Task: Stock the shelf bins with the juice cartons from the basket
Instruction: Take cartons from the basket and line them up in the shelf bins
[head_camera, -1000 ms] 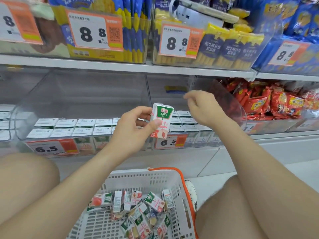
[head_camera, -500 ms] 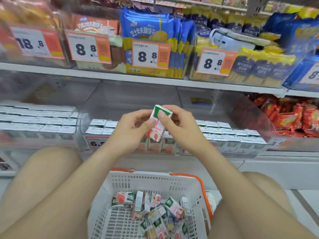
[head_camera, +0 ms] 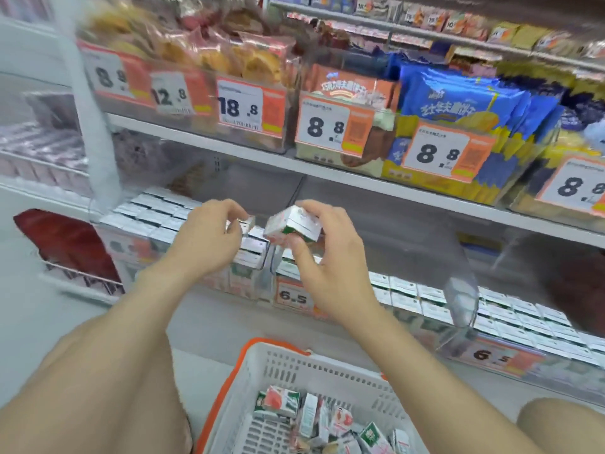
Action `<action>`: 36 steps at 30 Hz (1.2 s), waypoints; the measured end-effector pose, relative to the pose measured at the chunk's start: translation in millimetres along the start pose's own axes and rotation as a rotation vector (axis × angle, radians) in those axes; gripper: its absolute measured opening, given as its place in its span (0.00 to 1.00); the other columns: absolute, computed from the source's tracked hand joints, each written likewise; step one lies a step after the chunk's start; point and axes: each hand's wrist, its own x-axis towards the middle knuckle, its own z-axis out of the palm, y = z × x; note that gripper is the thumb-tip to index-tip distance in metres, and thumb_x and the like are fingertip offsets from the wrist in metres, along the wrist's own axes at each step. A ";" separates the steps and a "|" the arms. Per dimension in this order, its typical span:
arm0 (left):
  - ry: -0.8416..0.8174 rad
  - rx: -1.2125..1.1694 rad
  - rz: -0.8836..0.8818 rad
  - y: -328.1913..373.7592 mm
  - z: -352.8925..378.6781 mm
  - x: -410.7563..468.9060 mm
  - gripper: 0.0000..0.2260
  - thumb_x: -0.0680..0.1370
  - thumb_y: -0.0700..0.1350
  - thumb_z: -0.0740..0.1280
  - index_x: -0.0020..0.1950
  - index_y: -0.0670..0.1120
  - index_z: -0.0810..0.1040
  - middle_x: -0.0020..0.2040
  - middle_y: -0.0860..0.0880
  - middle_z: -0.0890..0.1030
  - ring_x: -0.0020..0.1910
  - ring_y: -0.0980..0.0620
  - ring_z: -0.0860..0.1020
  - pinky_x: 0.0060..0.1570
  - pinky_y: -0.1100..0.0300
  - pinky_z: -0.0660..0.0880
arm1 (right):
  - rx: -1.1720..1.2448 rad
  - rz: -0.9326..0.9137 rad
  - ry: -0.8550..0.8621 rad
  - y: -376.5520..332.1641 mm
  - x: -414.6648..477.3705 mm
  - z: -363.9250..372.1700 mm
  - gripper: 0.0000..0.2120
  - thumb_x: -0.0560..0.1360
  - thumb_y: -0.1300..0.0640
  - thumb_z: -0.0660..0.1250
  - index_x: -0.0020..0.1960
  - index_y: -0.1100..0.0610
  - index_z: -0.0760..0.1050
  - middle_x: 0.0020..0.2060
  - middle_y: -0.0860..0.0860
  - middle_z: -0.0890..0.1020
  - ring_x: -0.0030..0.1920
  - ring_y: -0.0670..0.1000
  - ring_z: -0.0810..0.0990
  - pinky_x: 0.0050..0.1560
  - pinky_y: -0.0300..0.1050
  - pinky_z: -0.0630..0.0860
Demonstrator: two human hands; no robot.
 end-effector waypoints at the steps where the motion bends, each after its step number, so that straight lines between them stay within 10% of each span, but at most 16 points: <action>1: -0.063 0.088 -0.006 -8.8 -2.2 6.5 0.15 0.78 0.48 0.61 0.61 0.51 0.82 0.57 0.45 0.82 0.58 0.41 0.80 0.61 0.45 0.76 | -0.042 -0.015 -0.018 -0.3 13.2 12.8 0.19 0.80 0.59 0.71 0.69 0.54 0.74 0.60 0.49 0.77 0.60 0.43 0.75 0.61 0.33 0.68; 8: -0.561 0.470 -0.106 -30.6 3.6 27.0 0.31 0.82 0.68 0.56 0.83 0.60 0.54 0.86 0.51 0.47 0.83 0.36 0.49 0.76 0.34 0.55 | -0.642 -0.053 -0.272 7.9 90.7 80.6 0.15 0.80 0.61 0.67 0.66 0.59 0.73 0.59 0.56 0.77 0.59 0.60 0.75 0.59 0.50 0.70; 14: -0.605 0.449 -0.094 -25.0 9.6 22.1 0.31 0.83 0.67 0.54 0.83 0.57 0.55 0.84 0.48 0.53 0.82 0.33 0.50 0.76 0.36 0.57 | -0.890 0.192 -0.425 4.2 118.0 104.6 0.10 0.77 0.60 0.71 0.47 0.55 0.69 0.45 0.54 0.78 0.55 0.60 0.80 0.51 0.51 0.67; 21: -0.581 0.438 -0.040 -12.9 -0.8 8.5 0.25 0.84 0.63 0.58 0.78 0.54 0.65 0.75 0.44 0.67 0.75 0.35 0.63 0.72 0.37 0.66 | -0.912 0.205 -0.751 10.3 118.6 100.9 0.08 0.80 0.57 0.62 0.42 0.54 0.67 0.39 0.51 0.77 0.41 0.56 0.76 0.73 0.66 0.57; 29: -0.192 0.403 0.158 33.9 -1.2 -55.6 0.13 0.81 0.55 0.65 0.62 0.50 0.74 0.58 0.46 0.72 0.58 0.41 0.75 0.49 0.49 0.73 | -0.425 -0.200 -0.223 26.8 11.1 53.7 0.14 0.74 0.63 0.62 0.55 0.61 0.81 0.52 0.56 0.82 0.57 0.60 0.77 0.58 0.53 0.75; 36: -1.008 0.571 0.205 44.6 46.6 -110.0 0.18 0.83 0.57 0.65 0.68 0.49 0.75 0.62 0.46 0.79 0.59 0.44 0.78 0.51 0.55 0.73 | -0.472 0.031 -0.500 48.9 -111.4 15.7 0.11 0.75 0.54 0.56 0.46 0.54 0.77 0.37 0.53 0.82 0.37 0.60 0.80 0.36 0.53 0.78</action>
